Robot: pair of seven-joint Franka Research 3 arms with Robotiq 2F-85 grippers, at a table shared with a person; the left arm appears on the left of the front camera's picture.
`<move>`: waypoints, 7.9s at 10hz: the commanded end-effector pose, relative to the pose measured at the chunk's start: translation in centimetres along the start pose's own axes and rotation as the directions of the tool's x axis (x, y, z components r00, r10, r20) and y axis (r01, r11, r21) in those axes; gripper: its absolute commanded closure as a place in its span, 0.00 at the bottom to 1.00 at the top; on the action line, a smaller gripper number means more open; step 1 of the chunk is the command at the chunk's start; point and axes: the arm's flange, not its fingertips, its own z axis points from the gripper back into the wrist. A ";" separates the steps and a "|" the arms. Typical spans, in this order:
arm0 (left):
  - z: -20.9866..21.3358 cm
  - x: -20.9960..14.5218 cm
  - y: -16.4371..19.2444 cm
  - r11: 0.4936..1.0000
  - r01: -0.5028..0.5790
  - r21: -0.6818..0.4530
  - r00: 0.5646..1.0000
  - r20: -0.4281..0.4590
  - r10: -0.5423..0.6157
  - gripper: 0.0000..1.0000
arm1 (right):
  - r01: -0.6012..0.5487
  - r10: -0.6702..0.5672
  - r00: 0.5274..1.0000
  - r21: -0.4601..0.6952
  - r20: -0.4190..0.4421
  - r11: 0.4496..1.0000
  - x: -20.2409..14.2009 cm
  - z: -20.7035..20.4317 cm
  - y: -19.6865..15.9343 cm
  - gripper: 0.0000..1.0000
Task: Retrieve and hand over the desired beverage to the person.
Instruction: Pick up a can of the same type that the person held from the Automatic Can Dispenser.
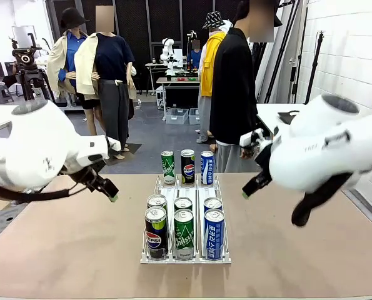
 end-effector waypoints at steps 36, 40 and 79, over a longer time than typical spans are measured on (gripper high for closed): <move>9.1 -10.3 31.2 0.428 -0.394 -0.813 0.620 0.109 0.777 0.00 | 0.257 -0.731 0.651 0.847 0.203 0.465 -20.9 12.5 -26.5 0.00; 9.1 -10.3 31.2 0.428 -0.394 -0.813 0.620 0.109 0.777 0.00 | 0.257 -0.731 0.651 0.847 0.203 0.465 -20.9 12.5 -26.5 0.00; 9.1 -10.3 31.2 0.428 -0.394 -0.813 0.620 0.109 0.777 0.00 | 0.257 -0.731 0.651 0.847 0.203 0.465 -20.9 12.5 -26.5 0.00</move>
